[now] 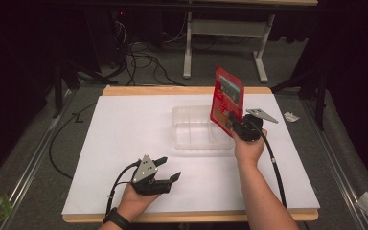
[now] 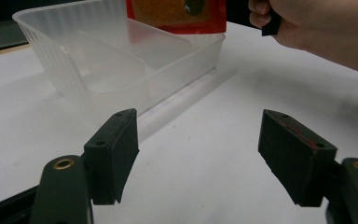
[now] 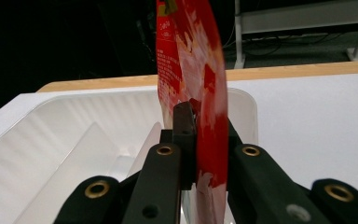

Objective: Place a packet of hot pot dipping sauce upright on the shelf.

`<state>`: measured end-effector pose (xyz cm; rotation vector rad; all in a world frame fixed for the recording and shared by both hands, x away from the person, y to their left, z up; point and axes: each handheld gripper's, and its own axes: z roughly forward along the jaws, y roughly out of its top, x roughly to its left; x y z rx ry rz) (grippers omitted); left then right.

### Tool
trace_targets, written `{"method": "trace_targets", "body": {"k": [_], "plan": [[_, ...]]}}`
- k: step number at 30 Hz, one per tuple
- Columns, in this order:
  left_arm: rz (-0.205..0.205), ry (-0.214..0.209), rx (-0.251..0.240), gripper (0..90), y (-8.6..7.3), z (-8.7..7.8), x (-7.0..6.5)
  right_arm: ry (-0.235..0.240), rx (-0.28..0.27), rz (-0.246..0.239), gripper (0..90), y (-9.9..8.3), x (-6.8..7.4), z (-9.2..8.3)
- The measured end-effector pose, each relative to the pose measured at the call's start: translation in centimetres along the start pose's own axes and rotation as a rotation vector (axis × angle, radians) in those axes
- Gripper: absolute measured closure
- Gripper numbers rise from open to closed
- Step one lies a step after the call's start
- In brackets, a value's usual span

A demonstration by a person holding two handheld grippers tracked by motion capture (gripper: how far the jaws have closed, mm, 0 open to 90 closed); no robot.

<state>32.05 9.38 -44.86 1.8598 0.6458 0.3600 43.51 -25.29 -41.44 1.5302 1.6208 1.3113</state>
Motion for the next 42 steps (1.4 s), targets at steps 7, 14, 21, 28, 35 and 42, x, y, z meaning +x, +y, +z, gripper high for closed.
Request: {"method": "trace_targets", "body": {"k": [7,14,21,28,35,42], "plan": [[-0.005,0.001,-0.008,29.3,0.0,-0.1,0.0,-0.007,-0.018,-0.013,85.8,-0.4,0.4,0.2],[-0.004,-0.001,-0.008,29.2,0.0,-0.1,0.0,-0.014,-0.018,-0.047,85.8,-0.8,0.5,0.4],[0.001,-0.004,0.000,29.2,0.0,0.0,-0.1,-0.014,-0.001,-0.060,85.6,-1.6,0.1,0.5],[0.000,-0.004,0.005,29.2,-0.1,0.1,0.0,-0.007,0.036,-0.082,84.8,-2.4,0.3,0.5],[0.008,0.001,0.011,29.2,-0.1,0.1,-0.1,-0.007,0.060,-0.105,84.0,-3.3,0.3,0.3],[0.003,0.005,0.013,29.0,-0.1,0.1,0.0,-0.008,0.071,-0.136,82.9,-3.6,0.6,0.3]]}}
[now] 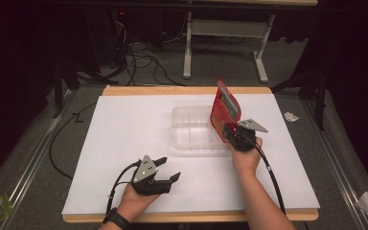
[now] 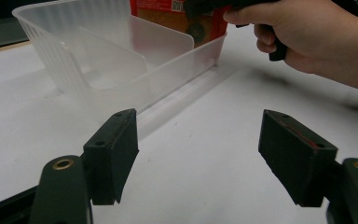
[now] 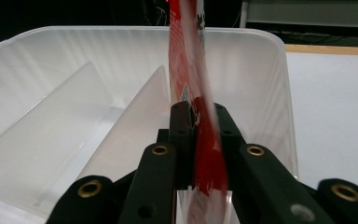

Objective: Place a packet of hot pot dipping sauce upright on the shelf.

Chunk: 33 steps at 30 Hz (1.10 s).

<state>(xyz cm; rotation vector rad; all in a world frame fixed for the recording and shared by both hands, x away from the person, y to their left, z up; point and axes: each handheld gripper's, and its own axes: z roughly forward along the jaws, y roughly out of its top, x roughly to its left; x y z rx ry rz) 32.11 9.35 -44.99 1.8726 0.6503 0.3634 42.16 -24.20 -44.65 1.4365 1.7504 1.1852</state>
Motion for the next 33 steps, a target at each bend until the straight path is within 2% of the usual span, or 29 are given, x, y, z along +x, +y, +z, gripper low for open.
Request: {"method": "trace_targets", "body": {"k": [6,8,11,13,16,27,31,32,33], "plan": [[0.000,-0.003,0.001,29.0,0.0,0.1,-0.1,0.017,0.006,0.003,79.6,0.1,-0.1,-0.1],[0.002,-0.004,0.001,28.9,0.0,0.2,-0.1,0.026,-0.003,0.012,69.9,0.3,0.0,-0.2],[0.003,-0.005,0.000,28.9,0.0,0.1,-0.1,0.035,-0.008,0.018,66.3,0.5,-0.1,-0.3],[0.003,-0.004,0.001,28.8,0.0,0.2,-0.2,0.042,-0.005,0.007,60.1,0.9,0.1,-0.4],[0.007,-0.008,0.004,28.8,0.0,0.2,-0.2,0.055,-0.017,0.007,58.1,1.3,0.2,-0.7],[0.013,-0.016,0.016,28.8,-0.1,0.6,-0.4,0.106,-0.051,-0.061,38.3,3.4,0.5,-2.7],[0.017,-0.019,0.027,28.7,-0.2,0.9,-0.5,0.124,-0.050,-0.057,25.1,3.9,0.4,-3.8],[0.018,-0.021,0.029,28.7,-0.2,0.9,-0.5,0.111,-0.028,-0.062,19.2,4.0,0.1,-4.2],[0.018,-0.021,0.029,28.7,-0.2,0.9,-0.5,0.111,-0.028,-0.062,19.2,4.0,0.1,-4.2]]}}
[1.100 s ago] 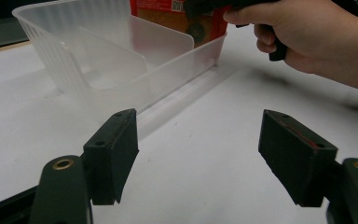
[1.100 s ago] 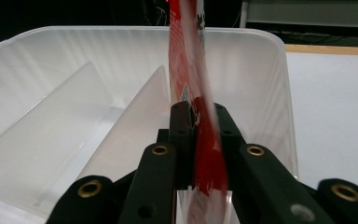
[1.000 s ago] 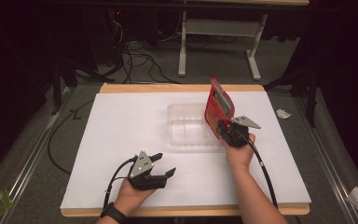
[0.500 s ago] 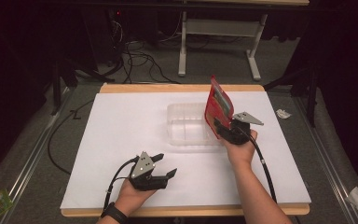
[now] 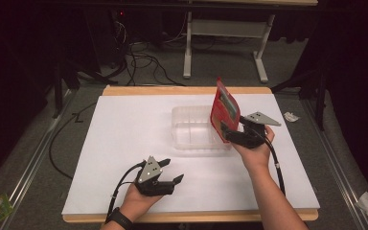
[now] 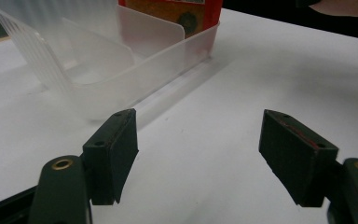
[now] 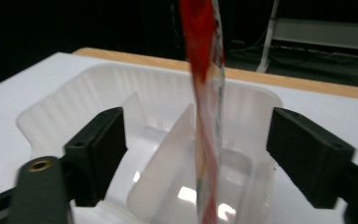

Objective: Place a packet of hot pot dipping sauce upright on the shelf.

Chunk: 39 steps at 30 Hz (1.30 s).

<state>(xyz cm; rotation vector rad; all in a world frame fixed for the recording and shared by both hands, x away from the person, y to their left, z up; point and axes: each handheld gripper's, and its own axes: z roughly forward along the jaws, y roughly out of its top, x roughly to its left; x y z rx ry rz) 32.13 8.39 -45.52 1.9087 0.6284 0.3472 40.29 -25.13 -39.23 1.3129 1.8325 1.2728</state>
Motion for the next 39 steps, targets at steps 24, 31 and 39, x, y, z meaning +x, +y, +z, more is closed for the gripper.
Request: {"method": "trace_targets", "body": {"k": [24,31,39], "plan": [[-0.020,0.014,0.048,28.2,-0.5,0.4,-0.5,0.048,0.025,0.003,15.0,-9.5,-3.3,-12.9],[0.008,-0.021,0.087,27.8,-0.6,2.0,-1.4,0.060,0.032,-0.009,15.1,-9.8,-2.8,-12.2],[0.030,-0.040,0.075,27.4,-0.4,1.6,-1.6,0.055,0.050,-0.018,15.1,-9.9,-2.4,-11.7]]}}
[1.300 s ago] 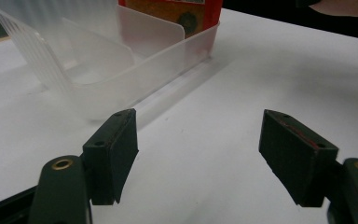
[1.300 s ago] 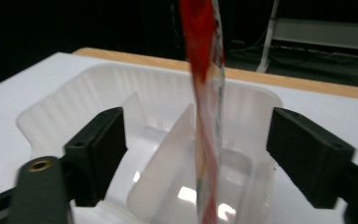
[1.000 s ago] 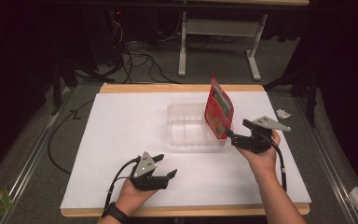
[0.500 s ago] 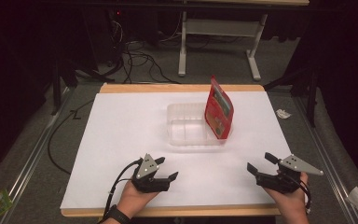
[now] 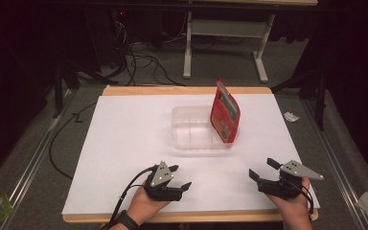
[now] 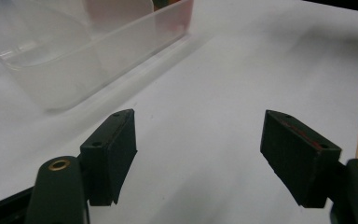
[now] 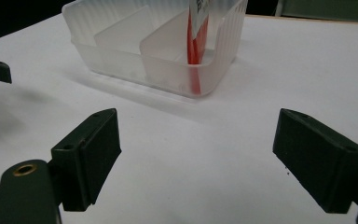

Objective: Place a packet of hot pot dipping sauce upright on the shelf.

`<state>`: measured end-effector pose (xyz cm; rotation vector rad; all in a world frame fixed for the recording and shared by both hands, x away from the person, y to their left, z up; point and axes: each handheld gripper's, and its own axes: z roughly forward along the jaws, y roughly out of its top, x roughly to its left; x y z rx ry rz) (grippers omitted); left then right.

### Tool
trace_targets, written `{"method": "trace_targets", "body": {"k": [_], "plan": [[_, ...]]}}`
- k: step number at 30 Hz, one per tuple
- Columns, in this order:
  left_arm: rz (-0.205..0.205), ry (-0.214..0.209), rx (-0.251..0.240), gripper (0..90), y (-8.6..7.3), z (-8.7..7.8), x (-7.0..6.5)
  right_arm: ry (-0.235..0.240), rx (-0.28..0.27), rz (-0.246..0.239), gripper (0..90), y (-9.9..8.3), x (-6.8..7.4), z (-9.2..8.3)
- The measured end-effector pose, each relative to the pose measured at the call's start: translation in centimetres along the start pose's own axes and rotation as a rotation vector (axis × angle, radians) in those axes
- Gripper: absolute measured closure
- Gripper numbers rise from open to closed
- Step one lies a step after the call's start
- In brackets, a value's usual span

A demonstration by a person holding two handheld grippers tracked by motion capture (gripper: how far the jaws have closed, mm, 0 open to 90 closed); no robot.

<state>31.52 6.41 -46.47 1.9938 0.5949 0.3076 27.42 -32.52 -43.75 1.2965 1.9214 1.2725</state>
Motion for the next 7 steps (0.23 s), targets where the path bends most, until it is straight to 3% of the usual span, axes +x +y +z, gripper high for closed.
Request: {"method": "trace_targets", "body": {"k": [7], "plan": [[-0.037,0.025,-0.032,27.4,0.06,-0.80,1.01,0.002,0.019,0.012,15.2,-0.24,0.21,0.56]]}}
